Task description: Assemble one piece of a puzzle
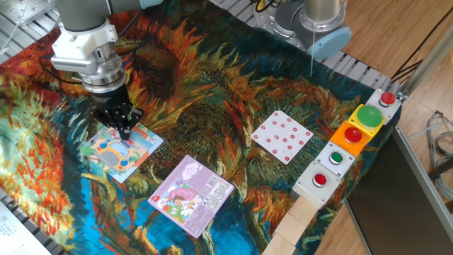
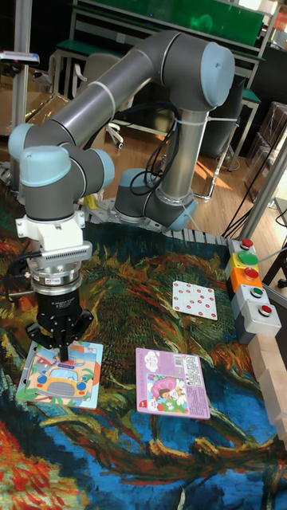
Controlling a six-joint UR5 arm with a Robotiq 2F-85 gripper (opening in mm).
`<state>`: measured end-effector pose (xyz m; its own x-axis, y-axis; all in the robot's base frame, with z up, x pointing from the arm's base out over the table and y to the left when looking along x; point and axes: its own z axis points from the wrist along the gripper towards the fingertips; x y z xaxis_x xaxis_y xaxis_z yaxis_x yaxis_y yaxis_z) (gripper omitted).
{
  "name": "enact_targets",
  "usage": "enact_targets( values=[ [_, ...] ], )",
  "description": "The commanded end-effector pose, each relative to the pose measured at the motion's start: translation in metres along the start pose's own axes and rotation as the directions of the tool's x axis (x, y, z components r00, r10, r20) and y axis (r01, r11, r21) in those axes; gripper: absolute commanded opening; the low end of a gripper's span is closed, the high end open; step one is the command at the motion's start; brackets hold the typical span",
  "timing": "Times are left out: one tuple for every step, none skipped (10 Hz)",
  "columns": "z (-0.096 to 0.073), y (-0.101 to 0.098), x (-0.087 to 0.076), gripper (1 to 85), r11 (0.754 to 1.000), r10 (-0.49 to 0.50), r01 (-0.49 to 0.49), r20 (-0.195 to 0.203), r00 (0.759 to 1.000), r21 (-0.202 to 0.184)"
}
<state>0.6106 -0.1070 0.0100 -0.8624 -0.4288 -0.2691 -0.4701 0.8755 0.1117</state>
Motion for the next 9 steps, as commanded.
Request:
enact_targets(
  values=[
    [-0.002, -0.001, 0.001, 1.3, 1.000, 0.005, -0.005, 0.011, 1.000, -0.007],
    [-0.003, -0.002, -0.001, 1.3, 1.000, 0.004, -0.004, 0.014, 1.000, -0.006],
    [-0.003, -0.001, -0.004, 1.3, 1.000, 0.005, -0.005, 0.011, 1.000, -0.004],
    [-0.004, 0.001, -0.008, 1.3, 1.000, 0.007, -0.007, 0.010, 1.000, -0.003],
    [-0.003, 0.002, -0.011, 1.3, 1.000, 0.010, -0.010, 0.015, 1.000, -0.005],
    [-0.002, 0.001, -0.014, 1.3, 1.000, 0.009, -0.008, 0.017, 1.000, -0.006],
    [-0.001, 0.001, -0.017, 1.3, 1.000, 0.008, -0.008, 0.027, 1.000, -0.007],
    [0.000, 0.001, -0.020, 1.3, 1.000, 0.008, -0.008, 0.037, 0.999, -0.010],
    [0.000, 0.001, -0.020, 1.3, 1.000, 0.008, -0.008, 0.040, 0.999, -0.009]
  ],
)
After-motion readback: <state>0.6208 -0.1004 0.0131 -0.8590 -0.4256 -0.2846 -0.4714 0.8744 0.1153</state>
